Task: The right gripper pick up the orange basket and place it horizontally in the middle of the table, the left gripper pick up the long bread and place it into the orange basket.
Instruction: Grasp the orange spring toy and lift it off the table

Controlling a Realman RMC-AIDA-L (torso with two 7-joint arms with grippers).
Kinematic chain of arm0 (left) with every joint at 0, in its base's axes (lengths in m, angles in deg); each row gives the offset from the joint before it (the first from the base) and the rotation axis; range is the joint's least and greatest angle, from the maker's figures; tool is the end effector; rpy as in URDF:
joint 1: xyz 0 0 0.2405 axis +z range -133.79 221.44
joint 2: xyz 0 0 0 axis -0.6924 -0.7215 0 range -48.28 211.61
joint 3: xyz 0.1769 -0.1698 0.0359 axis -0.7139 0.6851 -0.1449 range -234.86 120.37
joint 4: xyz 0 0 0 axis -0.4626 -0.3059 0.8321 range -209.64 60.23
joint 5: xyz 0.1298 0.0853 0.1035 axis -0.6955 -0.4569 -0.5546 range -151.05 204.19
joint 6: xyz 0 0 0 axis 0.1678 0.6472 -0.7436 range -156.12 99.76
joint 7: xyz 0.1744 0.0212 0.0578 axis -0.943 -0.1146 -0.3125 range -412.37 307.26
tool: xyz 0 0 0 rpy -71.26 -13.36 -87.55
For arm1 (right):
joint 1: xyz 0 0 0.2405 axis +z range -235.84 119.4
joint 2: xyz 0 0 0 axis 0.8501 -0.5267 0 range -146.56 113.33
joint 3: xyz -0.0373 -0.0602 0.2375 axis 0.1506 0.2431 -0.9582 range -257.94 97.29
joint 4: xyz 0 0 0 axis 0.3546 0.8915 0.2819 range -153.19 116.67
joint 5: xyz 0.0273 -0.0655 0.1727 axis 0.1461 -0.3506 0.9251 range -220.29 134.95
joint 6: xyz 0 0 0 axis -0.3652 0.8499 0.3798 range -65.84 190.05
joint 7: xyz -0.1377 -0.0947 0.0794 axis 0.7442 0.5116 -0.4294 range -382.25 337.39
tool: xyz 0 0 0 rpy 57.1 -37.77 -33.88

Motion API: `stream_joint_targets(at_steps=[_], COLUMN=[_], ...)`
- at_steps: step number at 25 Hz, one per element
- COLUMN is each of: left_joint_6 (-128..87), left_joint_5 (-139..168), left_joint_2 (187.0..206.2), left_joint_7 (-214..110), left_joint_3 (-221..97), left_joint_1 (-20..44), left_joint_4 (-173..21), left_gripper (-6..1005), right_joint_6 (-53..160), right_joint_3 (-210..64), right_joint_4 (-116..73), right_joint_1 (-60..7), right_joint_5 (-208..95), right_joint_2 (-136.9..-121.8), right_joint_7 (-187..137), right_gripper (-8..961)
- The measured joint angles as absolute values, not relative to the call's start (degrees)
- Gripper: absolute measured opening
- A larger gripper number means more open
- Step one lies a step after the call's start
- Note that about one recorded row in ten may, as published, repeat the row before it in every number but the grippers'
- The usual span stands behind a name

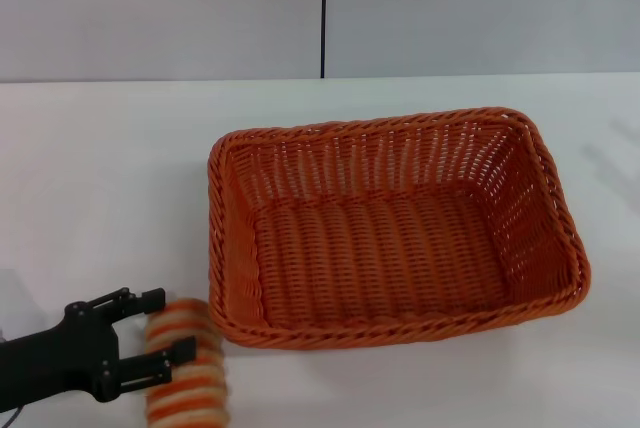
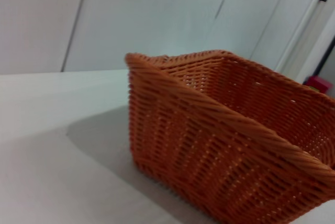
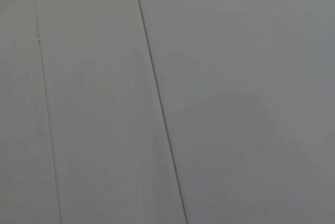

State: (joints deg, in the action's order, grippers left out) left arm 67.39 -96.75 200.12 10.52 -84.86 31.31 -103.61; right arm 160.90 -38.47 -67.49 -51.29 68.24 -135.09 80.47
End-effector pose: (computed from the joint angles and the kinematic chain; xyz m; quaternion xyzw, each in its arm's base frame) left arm -0.3166 0.2065 -0.0393 -0.9090 -0.3011 -0.2431 0.1549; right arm 0.2384 0.2664 0.1028 -0.7850 0.1716 0.4949 0.3306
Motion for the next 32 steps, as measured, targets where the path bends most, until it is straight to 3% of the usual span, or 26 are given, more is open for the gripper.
stream_joint_targets(at_steps=[10, 15, 32], left_joint_6=[68.53, 70.07, 68.16], left_joint_5=[-98.46, -97.97, -98.45], left_joint_2=[199.81, 199.87, 199.93], left_joint_7=[8.51, 7.66, 6.94], left_joint_3=[-85.44, -82.76, -82.19], left_joint_1=[31.73, 32.99, 33.49], left_joint_4=[-103.57, -105.42, -105.42], left_gripper=[796, 639, 512], right_joint_6=[160.99, 161.11, 161.45], right_joint_3=[-38.49, -38.50, -38.49], right_joint_4=[-67.31, -67.22, -66.40], right_joint_1=[-51.28, -51.28, -51.21], right_joint_5=[68.24, 68.24, 68.28], right_joint_2=[-135.09, -135.09, -135.08], right_joint_7=[80.46, 80.41, 80.31], right_gripper=[616, 616, 616])
